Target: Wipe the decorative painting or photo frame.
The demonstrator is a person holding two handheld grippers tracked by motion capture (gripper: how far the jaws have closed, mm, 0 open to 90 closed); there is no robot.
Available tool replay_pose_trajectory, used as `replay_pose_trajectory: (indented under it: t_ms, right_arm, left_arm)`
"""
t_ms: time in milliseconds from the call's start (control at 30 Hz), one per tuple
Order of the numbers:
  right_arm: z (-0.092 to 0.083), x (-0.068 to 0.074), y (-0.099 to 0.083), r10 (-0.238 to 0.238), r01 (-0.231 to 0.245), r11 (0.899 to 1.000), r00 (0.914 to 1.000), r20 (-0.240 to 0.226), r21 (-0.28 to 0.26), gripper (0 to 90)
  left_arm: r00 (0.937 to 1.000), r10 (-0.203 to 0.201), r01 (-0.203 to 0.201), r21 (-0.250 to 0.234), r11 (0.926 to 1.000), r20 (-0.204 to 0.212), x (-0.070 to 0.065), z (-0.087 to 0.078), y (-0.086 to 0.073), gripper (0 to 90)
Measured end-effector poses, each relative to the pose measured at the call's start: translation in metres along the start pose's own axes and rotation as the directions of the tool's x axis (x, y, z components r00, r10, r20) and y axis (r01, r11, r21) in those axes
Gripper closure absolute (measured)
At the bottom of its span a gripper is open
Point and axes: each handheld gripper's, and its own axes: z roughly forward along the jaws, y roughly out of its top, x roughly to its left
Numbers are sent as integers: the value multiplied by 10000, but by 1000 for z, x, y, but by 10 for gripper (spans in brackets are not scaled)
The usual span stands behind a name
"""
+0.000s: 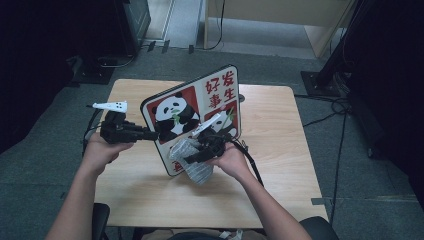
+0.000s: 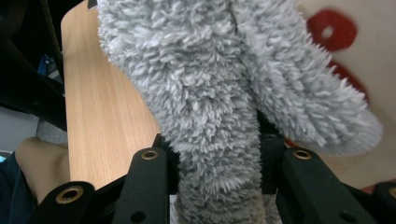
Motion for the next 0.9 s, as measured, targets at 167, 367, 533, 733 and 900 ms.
replay_pose_trajectory:
  t_ms: [167,367,533,733,900]
  right_arm:
    - [7,-3,-8,107,-105,9997,9999,-69,232,658]
    - [15,-8,-20,306,-302,9992,9994,-178,247,658]
    - [16,-8,-22,363,-355,9985,9992,-181,411,660]
    - [13,-7,-21,165,-157,9988,9997,-166,457,661]
    - [9,-5,-20,147,-140,9989,9998,-161,441,664]
  left_arm:
    - [10000,16,-16,7,10000,-10,0,0,0,760]
    - [10000,-35,35,-13,10000,-14,0,0,0,759]
    - [10000,-70,70,3,10000,-15,0,0,0,756]
    - [9999,-140,140,5,9999,-2,1,0,1,748]
    - [9998,-198,198,66,9998,-13,0,0,1,714]
